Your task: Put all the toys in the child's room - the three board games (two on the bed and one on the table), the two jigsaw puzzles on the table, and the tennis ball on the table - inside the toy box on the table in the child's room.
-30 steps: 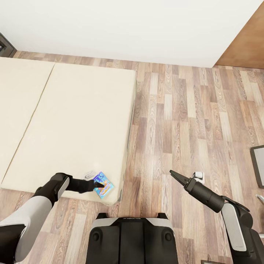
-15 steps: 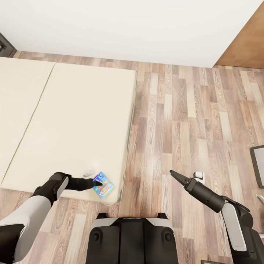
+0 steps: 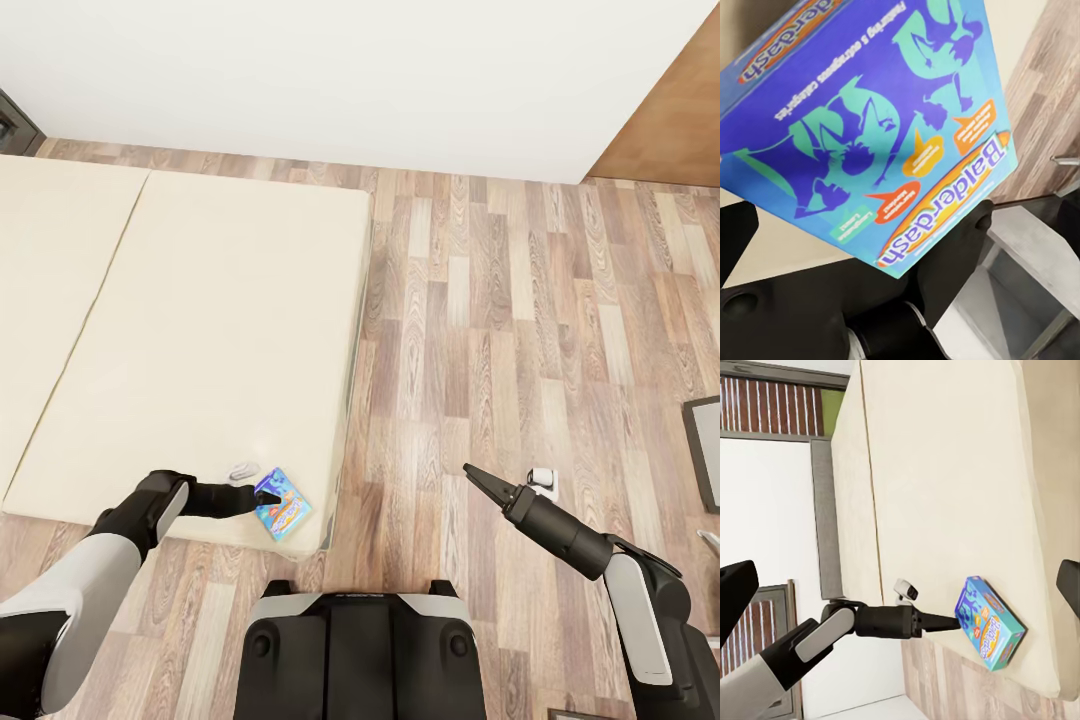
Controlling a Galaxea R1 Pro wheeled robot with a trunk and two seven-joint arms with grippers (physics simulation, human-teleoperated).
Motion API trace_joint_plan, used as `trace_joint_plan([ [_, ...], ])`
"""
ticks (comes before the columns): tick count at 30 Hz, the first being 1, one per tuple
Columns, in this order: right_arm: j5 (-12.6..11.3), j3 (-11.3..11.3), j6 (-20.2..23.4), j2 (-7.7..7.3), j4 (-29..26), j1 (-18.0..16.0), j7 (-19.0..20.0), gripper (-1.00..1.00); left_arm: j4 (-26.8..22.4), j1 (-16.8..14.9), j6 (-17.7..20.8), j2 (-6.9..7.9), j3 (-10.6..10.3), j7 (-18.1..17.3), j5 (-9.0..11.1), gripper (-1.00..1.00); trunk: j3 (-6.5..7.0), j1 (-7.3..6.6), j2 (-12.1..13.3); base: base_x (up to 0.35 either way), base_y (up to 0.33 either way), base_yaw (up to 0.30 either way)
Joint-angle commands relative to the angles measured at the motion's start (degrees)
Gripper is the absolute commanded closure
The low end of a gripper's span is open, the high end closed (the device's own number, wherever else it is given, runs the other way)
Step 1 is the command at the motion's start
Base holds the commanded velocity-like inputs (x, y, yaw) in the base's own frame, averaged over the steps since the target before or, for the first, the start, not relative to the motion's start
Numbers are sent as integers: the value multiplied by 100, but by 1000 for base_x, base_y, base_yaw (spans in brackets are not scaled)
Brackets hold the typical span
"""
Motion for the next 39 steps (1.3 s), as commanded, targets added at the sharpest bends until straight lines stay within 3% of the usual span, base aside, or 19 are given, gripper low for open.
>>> trace_joint_plan([
  [1, -2, -5, 28, 0, -1, -3, 16, -100, -3, -2, 44, -5, 22, -9, 4, -100, -9, 3, -9, 0, 0, 0],
  [39, -2, -14, 30, 0, -1, -3, 18, -100, -12, -8, -74, -8, 29, 22, 48, -100, -157, 3, -9, 0, 0, 0],
])
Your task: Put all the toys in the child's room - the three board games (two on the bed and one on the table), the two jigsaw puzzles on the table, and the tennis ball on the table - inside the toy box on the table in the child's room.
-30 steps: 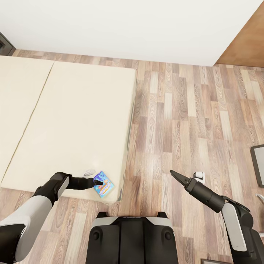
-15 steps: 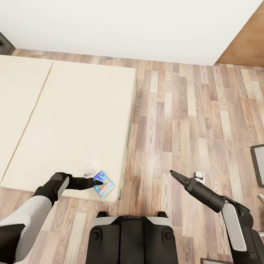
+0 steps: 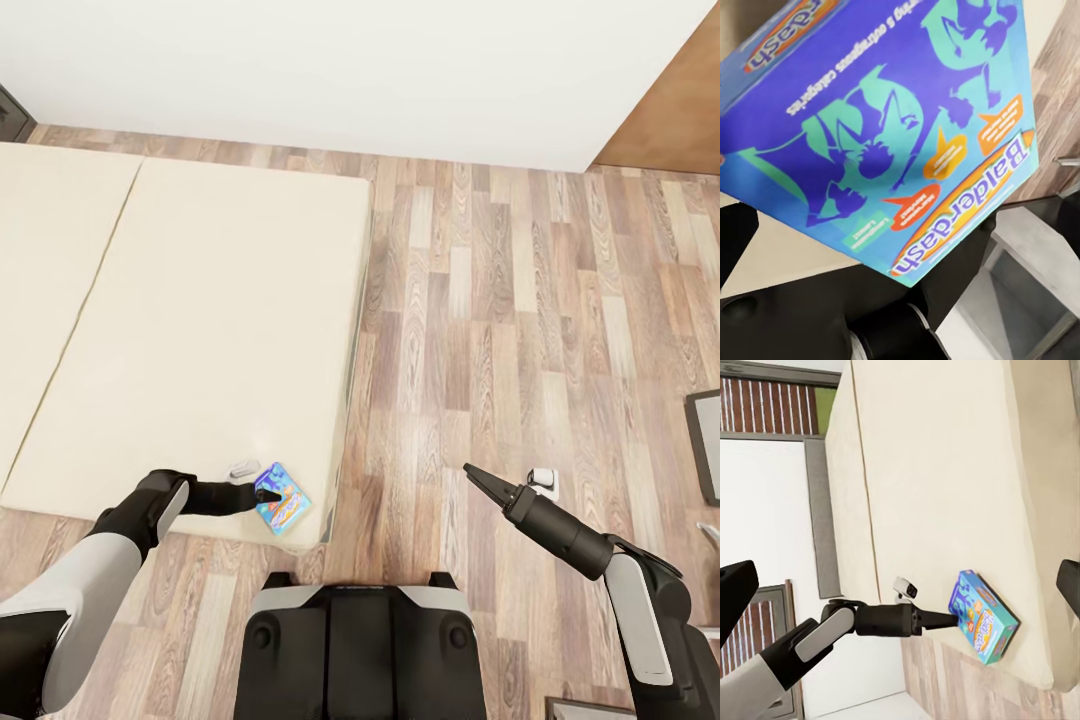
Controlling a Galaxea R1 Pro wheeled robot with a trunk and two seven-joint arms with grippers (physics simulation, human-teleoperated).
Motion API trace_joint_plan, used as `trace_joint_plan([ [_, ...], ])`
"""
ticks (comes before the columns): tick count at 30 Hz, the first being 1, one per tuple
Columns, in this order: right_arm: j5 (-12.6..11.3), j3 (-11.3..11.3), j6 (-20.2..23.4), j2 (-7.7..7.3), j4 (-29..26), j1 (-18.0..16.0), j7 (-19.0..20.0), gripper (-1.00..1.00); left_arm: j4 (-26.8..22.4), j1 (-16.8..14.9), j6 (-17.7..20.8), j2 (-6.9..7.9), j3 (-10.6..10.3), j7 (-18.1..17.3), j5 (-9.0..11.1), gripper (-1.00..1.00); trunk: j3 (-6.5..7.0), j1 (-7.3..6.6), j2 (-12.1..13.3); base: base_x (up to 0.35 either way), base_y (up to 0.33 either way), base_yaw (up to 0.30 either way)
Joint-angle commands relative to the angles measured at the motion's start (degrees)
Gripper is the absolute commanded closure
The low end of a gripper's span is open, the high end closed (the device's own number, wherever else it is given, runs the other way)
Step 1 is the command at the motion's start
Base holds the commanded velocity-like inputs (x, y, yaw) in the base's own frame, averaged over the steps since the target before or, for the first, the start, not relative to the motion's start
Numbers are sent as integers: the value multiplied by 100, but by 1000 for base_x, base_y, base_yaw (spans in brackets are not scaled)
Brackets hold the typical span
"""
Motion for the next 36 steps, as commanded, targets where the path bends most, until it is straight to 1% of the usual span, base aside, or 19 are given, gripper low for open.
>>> trace_joint_plan([
  [1, -2, -5, 26, 0, 1, -3, 15, -100, -18, -2, 29, -4, 26, -12, 11, -100, -7, 3, -9, 0, 0, 0],
  [12, -10, -10, 26, -36, 4, -3, 20, -100, -118, -3, -32, -26, 49, -21, 28, -100, -12, 3, -9, 0, 0, 0],
  [27, -10, -13, 26, -43, 7, -3, 19, -100, -128, -3, -67, -169, 50, -130, 34, -100, -12, 3, -9, 0, 0, 0],
  [30, -11, -13, 26, -41, 6, -3, 16, -100, -126, -3, -60, -229, 48, -134, 35, -100, -12, 3, -9, 0, 0, 0],
  [33, -9, -13, 26, -43, 8, -3, 17, -100, -126, -3, -54, -249, 47, -141, 38, -100, -12, 3, -9, 0, 0, 0],
  [36, -7, -14, 26, -44, 8, -3, 15, -100, -130, -3, -49, -320, 42, -144, 36, -100, -12, 3, -9, 0, 0, 0],
])
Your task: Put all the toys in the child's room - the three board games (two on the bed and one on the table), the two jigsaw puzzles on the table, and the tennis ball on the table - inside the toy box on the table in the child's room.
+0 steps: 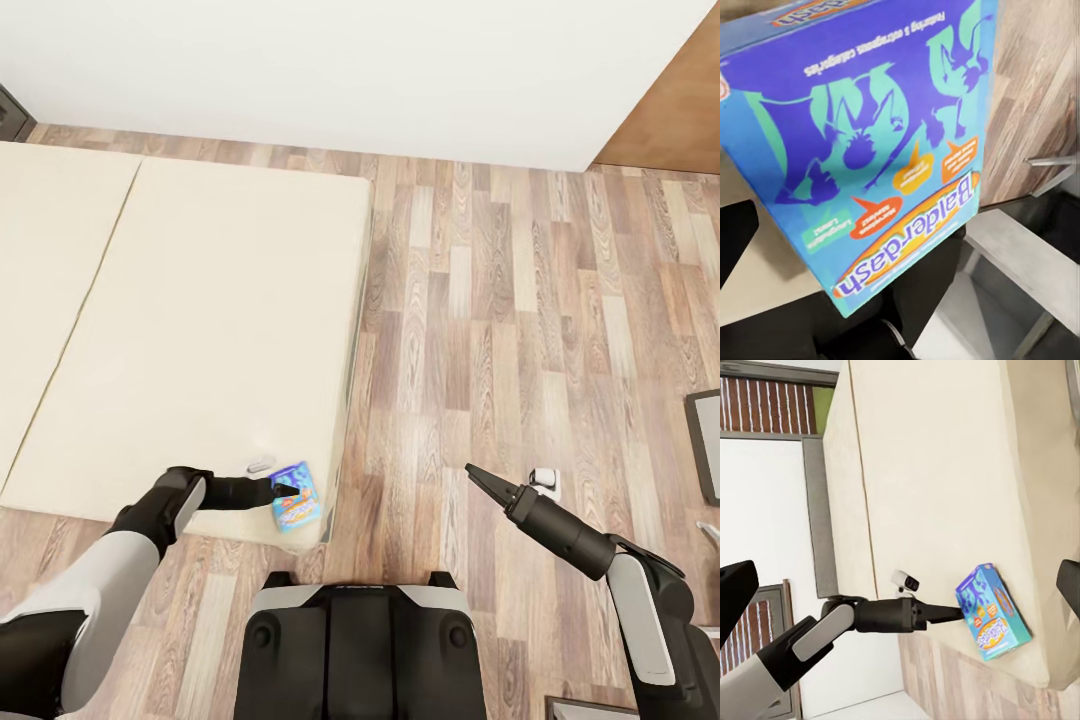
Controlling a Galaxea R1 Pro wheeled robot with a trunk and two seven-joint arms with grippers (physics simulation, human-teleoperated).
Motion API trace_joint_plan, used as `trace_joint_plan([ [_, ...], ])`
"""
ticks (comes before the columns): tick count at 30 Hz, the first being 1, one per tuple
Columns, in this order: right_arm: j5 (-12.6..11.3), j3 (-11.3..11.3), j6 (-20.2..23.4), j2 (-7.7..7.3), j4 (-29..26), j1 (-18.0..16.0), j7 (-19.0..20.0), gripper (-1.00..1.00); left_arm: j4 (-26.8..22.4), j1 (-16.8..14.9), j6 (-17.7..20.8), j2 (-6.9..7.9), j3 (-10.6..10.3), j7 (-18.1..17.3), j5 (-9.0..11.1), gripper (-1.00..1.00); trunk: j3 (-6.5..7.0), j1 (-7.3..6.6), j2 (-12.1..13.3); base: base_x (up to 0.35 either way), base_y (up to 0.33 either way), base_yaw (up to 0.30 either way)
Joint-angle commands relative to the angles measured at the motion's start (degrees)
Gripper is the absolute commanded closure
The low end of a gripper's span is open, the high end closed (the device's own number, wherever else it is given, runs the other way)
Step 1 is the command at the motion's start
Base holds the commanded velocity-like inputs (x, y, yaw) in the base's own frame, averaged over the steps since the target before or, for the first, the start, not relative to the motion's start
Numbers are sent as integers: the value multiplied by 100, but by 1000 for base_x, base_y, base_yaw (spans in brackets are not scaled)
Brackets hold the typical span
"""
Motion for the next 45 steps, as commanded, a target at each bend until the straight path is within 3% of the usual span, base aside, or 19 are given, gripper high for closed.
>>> trace_joint_plan([
  [1, -3, -5, 26, 0, -1, -3, 16, -100, -2, -2, 48, -21, 20, -12, 10, -100, -6, 3, -8, 0, 0, 0],
  [9, -4, -4, 26, 0, -1, -3, 19, -100, -3, -2, 61, -102, 19, -12, 9, -100, -6, 3, -8, 0, 0, 0],
  [45, -1, -5, 26, 1, -1, -3, 14, -100, 3, -2, 66, -106, 22, -1, 9, -100, -6, 3, -8, 0, 0, 0],
])
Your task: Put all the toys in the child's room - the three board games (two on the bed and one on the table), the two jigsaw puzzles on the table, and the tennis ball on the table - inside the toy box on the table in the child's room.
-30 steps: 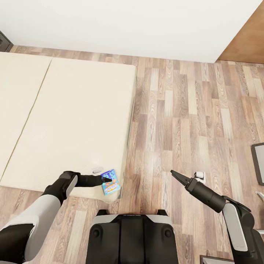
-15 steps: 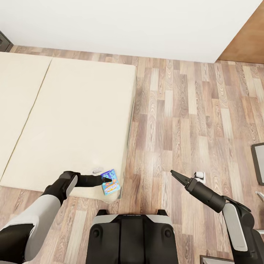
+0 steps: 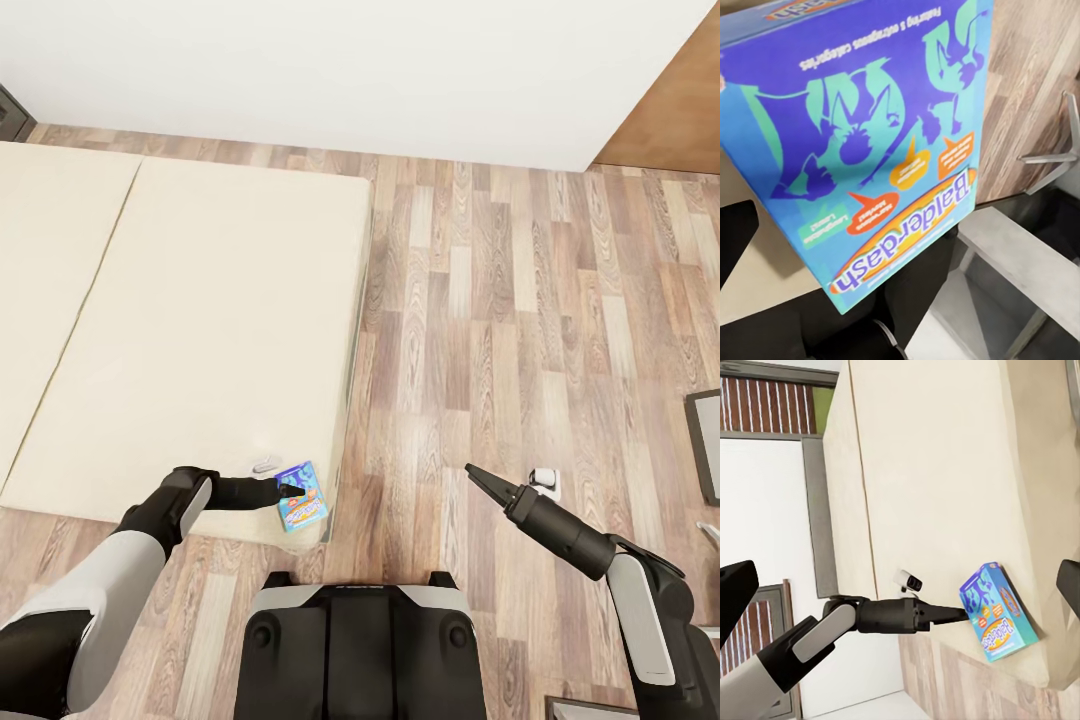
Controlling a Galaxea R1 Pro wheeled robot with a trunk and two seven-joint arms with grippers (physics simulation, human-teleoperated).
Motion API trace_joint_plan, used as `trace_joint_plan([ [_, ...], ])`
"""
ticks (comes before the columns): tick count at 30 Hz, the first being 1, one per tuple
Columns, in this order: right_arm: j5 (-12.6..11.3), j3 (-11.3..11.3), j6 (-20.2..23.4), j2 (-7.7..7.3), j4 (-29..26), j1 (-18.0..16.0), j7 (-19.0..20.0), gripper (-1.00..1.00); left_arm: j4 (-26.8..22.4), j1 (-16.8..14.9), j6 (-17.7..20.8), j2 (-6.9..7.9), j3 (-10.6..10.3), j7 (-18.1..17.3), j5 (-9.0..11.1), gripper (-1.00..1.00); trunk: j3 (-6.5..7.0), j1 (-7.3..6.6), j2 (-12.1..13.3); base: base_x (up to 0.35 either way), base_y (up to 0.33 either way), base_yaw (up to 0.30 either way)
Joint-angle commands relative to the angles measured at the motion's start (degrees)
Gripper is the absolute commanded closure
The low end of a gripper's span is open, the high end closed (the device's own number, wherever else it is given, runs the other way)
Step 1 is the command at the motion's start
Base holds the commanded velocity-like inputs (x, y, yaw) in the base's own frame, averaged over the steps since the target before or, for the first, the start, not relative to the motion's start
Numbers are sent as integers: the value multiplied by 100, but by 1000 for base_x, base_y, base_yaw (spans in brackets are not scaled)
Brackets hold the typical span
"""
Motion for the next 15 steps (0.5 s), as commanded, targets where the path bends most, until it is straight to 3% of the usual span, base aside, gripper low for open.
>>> trace_joint_plan([
  [1, 0, -5, 26, 0, -1, -3, 14, -100, -2, -1, 47, -2, 20, -9, 11, -100, -6, 3, -8, 0, 0, 0],
  [15, -3, 0, 26, 2, -1, -3, 14, -100, -2, -1, 41, -2, 18, -13, 11, -100, -6, 3, -8, 0, 0, 0],
])
